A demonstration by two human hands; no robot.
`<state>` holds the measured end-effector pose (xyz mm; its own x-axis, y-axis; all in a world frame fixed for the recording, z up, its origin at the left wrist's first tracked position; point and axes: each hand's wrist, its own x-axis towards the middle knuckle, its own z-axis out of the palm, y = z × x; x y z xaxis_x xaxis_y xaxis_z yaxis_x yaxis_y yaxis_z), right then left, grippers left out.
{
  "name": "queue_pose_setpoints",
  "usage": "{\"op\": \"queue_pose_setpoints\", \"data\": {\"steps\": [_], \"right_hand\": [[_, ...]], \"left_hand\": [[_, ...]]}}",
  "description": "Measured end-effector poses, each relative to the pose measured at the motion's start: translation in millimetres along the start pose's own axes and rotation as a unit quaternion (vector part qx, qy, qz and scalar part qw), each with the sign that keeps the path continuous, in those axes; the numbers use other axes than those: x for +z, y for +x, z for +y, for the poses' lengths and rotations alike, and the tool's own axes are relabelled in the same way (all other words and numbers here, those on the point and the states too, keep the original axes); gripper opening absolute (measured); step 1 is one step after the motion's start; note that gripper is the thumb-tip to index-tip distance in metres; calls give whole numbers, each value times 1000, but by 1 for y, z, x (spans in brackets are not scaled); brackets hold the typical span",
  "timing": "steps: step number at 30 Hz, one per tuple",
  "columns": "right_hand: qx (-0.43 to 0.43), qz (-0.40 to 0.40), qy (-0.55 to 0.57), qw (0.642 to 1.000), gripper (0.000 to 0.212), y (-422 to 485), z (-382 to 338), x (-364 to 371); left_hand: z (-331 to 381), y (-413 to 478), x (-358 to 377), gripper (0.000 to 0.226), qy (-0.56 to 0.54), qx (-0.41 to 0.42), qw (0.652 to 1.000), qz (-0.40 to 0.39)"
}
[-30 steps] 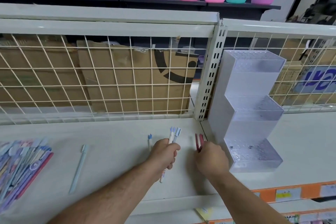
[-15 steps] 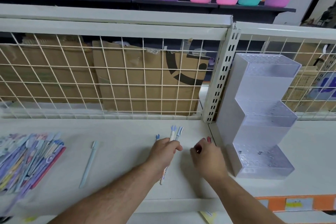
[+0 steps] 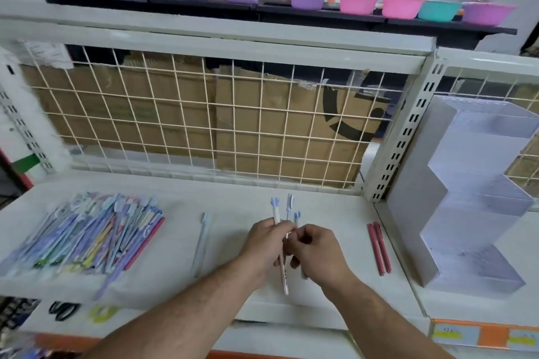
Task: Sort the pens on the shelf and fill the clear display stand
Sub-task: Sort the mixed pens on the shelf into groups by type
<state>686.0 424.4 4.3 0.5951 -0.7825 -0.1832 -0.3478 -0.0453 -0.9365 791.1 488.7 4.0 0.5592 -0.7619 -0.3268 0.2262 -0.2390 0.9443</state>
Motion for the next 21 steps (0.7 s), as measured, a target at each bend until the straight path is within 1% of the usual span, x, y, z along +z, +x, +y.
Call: {"op": "queue_pose_setpoints", "data": {"steps": [6, 11, 14, 17, 21], "right_hand": [[50, 19, -37, 998, 7, 5, -10, 67], [71, 16, -127, 989, 10, 12, -9, 116], [76, 15, -193, 978, 16, 18, -12, 137], [82, 20, -250, 965, 16, 23, -16, 152], [81, 27, -269, 959, 23, 30, -18, 172]], "left_hand": [[-11, -2, -81, 12, 41, -8, 997, 71], [-15, -5, -143, 10, 50, -27, 996, 74], [-17, -7, -171, 9, 44, -39, 995, 77], [-17, -9, -190, 9, 40, -53, 996, 61], [-18, -7, -214, 10, 32, -64, 997, 34]]}}
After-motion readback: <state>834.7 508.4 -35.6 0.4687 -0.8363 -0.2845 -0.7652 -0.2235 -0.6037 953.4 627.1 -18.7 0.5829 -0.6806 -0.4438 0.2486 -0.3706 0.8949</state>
